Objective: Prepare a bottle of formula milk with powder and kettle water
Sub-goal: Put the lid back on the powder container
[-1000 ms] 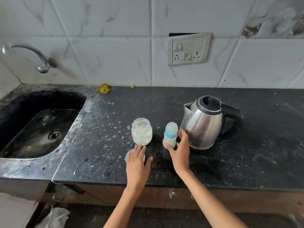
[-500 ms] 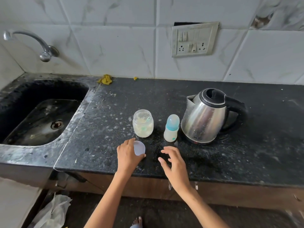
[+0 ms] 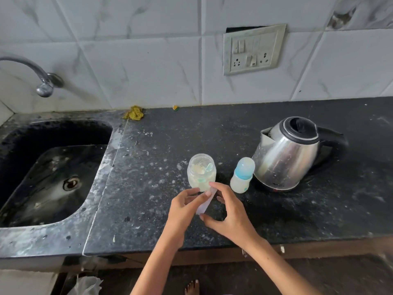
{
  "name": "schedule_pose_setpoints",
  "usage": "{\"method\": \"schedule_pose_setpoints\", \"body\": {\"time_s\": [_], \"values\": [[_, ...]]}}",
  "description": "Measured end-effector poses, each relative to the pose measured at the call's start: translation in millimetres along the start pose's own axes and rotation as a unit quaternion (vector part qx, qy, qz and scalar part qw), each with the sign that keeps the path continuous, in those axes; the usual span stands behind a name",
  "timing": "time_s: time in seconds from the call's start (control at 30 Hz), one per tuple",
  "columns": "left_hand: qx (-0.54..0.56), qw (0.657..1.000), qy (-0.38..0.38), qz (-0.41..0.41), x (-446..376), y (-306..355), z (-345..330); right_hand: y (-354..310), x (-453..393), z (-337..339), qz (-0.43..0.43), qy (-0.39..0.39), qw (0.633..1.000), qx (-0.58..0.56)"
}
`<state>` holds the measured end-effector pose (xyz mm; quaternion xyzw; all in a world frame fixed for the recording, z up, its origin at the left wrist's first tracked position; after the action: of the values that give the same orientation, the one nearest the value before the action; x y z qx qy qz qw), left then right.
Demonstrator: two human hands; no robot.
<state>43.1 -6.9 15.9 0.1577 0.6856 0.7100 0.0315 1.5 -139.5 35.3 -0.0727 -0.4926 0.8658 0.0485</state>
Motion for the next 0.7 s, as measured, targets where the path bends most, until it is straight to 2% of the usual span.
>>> {"method": "schedule_pose_setpoints", "body": {"time_s": [0.1,0.23,0.33,0.47,0.57,0.7], "values": [[-0.016,0.999,-0.015,-0.040,-8,6,6,-8,-11,7,-0.004,0.050,0.999,-0.009],[-0.084,0.986,0.074,-0.125,-23,10,33,-17,-36,25,-0.022,0.099,0.995,0.002],[-0.124,0.978,0.051,-0.158,-48,6,37,-29,-53,30,-0.020,0.102,0.993,0.052],[-0.211,0.959,-0.024,-0.188,-83,4,22,-36,-76,33,-0.053,0.085,0.989,0.112],[-0.198,0.955,-0.056,-0.216,-100,5,13,-35,-91,29,-0.080,0.039,0.982,0.165],[-0.167,0.953,-0.046,-0.247,-105,4,10,-30,-103,18,-0.091,-0.027,0.969,0.230]]}}
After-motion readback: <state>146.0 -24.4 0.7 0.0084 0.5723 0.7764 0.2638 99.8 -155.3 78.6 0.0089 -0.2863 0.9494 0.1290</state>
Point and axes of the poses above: each hand's wrist, its own x-axis away from the middle knuckle, its own z-axis out of the back of the hand, y = z × x, the point moved 7 cm from there along -x, towards the middle knuckle, and after that the axes turned 13 degrees about -z, right-handed, at the moved point
